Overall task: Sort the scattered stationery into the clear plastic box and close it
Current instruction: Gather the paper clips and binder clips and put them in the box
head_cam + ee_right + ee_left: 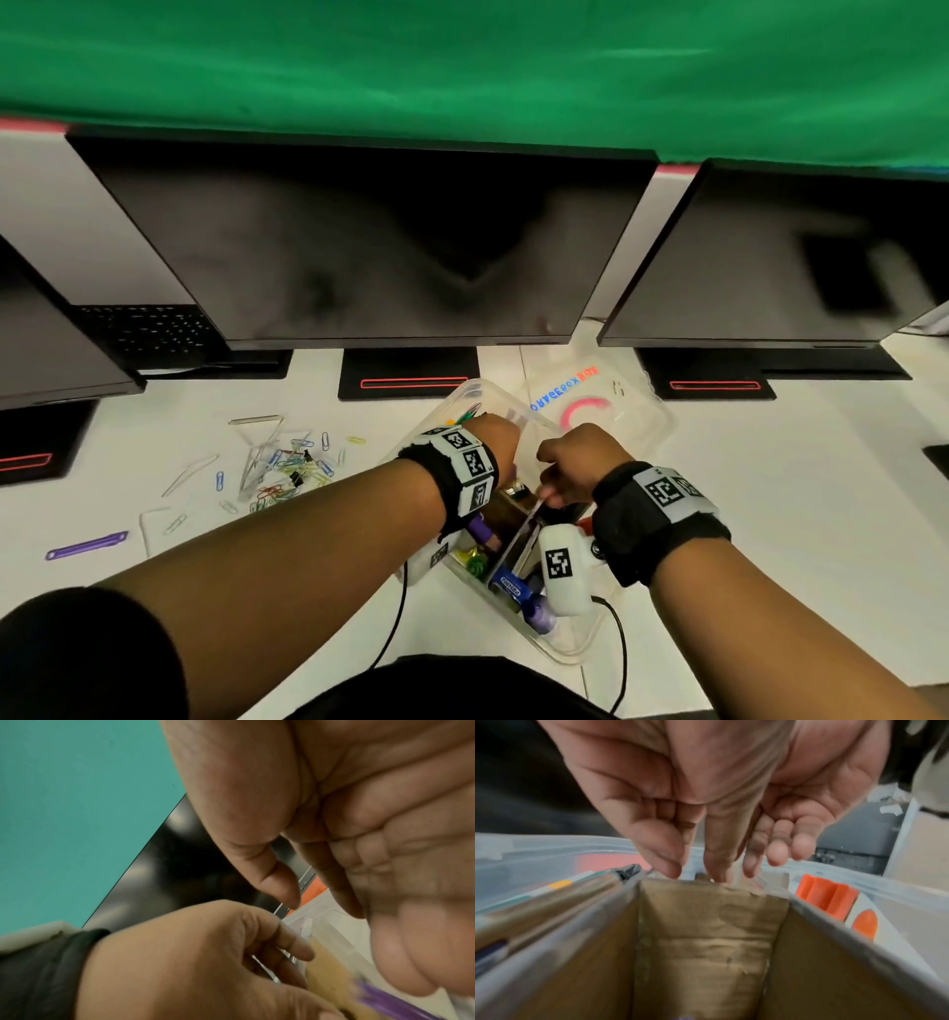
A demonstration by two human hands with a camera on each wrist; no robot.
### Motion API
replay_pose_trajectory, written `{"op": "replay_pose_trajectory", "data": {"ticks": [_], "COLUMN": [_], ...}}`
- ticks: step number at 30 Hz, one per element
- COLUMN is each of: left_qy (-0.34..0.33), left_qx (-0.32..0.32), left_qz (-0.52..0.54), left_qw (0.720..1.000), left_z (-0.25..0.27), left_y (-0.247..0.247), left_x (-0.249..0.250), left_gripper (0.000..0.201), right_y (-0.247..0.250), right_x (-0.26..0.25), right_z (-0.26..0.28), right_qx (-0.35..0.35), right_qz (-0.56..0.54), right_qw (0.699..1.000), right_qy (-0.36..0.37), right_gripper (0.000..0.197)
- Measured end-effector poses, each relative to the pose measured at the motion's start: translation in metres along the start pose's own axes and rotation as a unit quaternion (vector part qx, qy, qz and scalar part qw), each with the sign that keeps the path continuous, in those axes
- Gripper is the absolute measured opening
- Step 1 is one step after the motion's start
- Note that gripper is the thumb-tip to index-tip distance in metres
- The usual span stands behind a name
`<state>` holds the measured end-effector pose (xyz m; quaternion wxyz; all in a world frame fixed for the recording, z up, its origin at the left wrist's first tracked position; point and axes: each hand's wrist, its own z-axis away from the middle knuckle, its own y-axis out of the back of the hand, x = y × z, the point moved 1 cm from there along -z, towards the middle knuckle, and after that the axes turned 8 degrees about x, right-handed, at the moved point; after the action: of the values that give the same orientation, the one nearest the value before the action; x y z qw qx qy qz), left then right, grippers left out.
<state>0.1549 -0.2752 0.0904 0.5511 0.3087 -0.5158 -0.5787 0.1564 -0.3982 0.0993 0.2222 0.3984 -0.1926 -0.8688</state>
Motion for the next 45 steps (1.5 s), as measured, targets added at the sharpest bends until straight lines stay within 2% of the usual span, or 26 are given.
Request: {"op": "replay_pose_trajectory", "data": {"ticks": [2, 6, 10, 12, 15, 18, 20, 22, 26, 30, 33, 35, 37, 38, 41, 43, 45], "left_qy": [0.008, 0.036, 0.111, 0.144, 0.188, 0.227, 0.239, 0.237, 0.201, 0.147, 0.041, -0.065, -0.134, -0.145, -0.110, -0.138, -0.172], "left_qx": [0.014, 0.060, 0.082, 0.066, -0.004, -0.064, -0.078, -0.088, -0.130, -0.147, -0.152, -0.155, -0.146, -0.144, -0.147, -0.145, -0.103], "left_qz": [0.023, 0.079, 0.116, 0.107, 0.077, 0.065, 0.063, 0.054, 0.025, 0.030, 0.045, 0.002, -0.033, -0.042, -0.051, -0.085, -0.079], "left_qw": [1.000, 0.994, 0.984, 0.982, 0.979, 0.970, 0.966, 0.966, 0.971, 0.978, 0.987, 0.986, 0.980, 0.978, 0.982, 0.976, 0.977], "left_z": [0.005, 0.026, 0.062, 0.081, 0.116, 0.148, 0.165, 0.177, 0.193, 0.207, 0.210, 0.211, 0.209, 0.207, 0.200, 0.196, 0.194], "left_y": [0.003, 0.010, 0.017, 0.012, -0.009, -0.035, -0.051, -0.064, -0.085, -0.095, -0.104, -0.110, -0.116, -0.120, -0.127, -0.128, -0.123], "left_x": [-0.010, -0.052, -0.123, -0.163, -0.226, -0.273, -0.295, -0.307, -0.315, -0.322, -0.316, -0.308, -0.303, -0.302, -0.298, -0.297, -0.300], "left_gripper": [0.032, 0.022, 0.019, 0.021, 0.025, 0.027, 0.029, 0.034, 0.039, 0.036, 0.043, 0.049, 0.044, 0.040, 0.026, 0.021, 0.016], "right_y": [-0.003, -0.018, -0.057, -0.084, -0.140, -0.192, -0.225, -0.246, -0.278, -0.298, -0.306, -0.309, -0.308, -0.308, -0.309, -0.311, -0.314], "right_x": [-0.002, -0.015, -0.044, -0.059, -0.080, -0.087, -0.082, -0.070, -0.037, -0.015, -0.006, -0.001, 0.001, 0.001, -0.002, -0.006, -0.008], "right_z": [0.003, 0.018, 0.039, 0.050, 0.067, 0.072, 0.068, 0.057, 0.037, 0.031, 0.029, 0.030, 0.032, 0.034, 0.041, 0.047, 0.051], "right_qx": [-0.007, -0.039, -0.066, -0.083, -0.122, -0.147, -0.144, -0.129, -0.109, -0.079, -0.056, -0.044, -0.033, -0.024, 0.011, 0.011, 0.001], "right_qz": [0.007, 0.014, 0.043, 0.063, 0.135, 0.239, 0.320, 0.375, 0.438, 0.449, 0.455, 0.448, 0.427, 0.412, 0.360, 0.319, 0.299], "right_qw": [1.000, 0.998, 0.987, 0.977, 0.950, 0.908, 0.879, 0.863, 0.847, 0.847, 0.842, 0.845, 0.856, 0.862, 0.872, 0.884, 0.889], "right_qy": [0.006, 0.036, 0.138, 0.188, 0.254, 0.311, 0.323, 0.311, 0.282, 0.275, 0.284, 0.287, 0.289, 0.293, 0.331, 0.342, 0.346], "right_gripper": [0.017, 0.013, 0.017, 0.018, 0.007, 0.016, 0.023, 0.027, 0.033, 0.036, 0.031, 0.027, 0.025, 0.024, 0.021, 0.021, 0.022]}}
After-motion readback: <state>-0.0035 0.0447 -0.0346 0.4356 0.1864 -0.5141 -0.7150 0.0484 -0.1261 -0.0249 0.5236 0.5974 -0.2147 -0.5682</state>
